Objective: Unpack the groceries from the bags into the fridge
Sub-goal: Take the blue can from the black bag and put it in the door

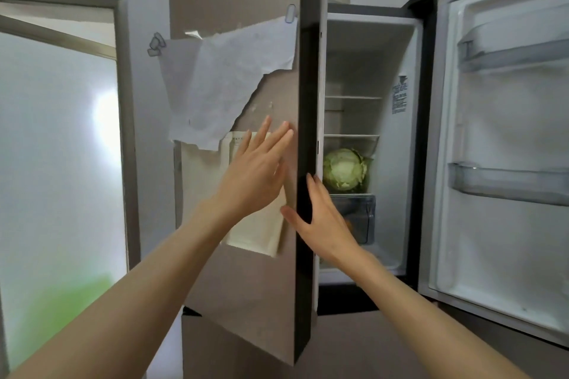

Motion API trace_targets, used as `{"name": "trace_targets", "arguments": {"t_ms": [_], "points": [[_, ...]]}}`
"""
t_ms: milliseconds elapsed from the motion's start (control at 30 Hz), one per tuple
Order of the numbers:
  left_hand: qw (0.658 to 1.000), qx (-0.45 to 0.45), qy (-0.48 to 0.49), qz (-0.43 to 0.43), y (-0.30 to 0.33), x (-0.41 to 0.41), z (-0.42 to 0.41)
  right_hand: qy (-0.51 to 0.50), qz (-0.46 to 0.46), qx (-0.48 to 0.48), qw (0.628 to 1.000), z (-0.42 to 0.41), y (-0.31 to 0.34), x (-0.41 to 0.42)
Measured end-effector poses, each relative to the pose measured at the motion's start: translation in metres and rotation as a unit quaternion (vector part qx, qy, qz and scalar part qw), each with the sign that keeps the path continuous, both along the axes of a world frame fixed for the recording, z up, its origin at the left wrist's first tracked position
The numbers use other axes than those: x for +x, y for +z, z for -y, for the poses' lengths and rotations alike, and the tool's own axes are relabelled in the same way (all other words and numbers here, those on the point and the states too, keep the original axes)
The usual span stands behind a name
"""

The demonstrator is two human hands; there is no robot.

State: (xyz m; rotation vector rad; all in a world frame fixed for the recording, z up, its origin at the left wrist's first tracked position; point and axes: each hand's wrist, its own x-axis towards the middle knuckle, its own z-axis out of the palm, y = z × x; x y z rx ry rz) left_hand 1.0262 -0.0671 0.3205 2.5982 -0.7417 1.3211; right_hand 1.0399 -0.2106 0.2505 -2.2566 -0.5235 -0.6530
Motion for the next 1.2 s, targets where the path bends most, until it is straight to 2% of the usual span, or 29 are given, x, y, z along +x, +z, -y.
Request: {"name": "trace_targets", "arguments": {"t_ms": [167, 300, 467, 600, 833, 1000, 1100, 1200], "points": [[0.996, -0.002, 0.071, -0.051, -0.011, 0.050, -0.007, -0.026, 0.000, 0.027, 0.999, 0.016, -0.006, 0.046], [0.988, 0.034, 0.111, -0.103, -0.024, 0.090, -0.014, -0.044, -0.006, 0.046, 0.998, 0.025, -0.009, 0.079], [0.990, 0.046, 0.110, -0.079, -0.033, 0.122, -0.013, -0.062, -0.036, 0.094, 0.993, 0.030, -0.016, 0.112], [0.995, 0.022, 0.095, -0.002, -0.045, 0.140, -0.011, -0.085, -0.058, 0.115, 0.988, 0.039, -0.019, 0.129], [0.992, 0.011, 0.127, -0.006, -0.048, 0.151, -0.003, -0.118, -0.078, 0.165, 0.976, 0.040, -0.021, 0.150], [0.985, 0.018, 0.171, -0.018, -0.046, 0.154, 0.007, -0.154, -0.097, 0.164, 0.970, 0.034, -0.016, 0.158], [0.988, 0.014, 0.153, -0.018, -0.046, 0.157, 0.006, -0.154, -0.106, 0.165, 0.968, 0.034, -0.015, 0.157], [0.993, -0.006, 0.114, -0.015, -0.047, 0.152, 0.004, -0.154, -0.078, 0.135, 0.976, 0.038, -0.016, 0.146]]}}
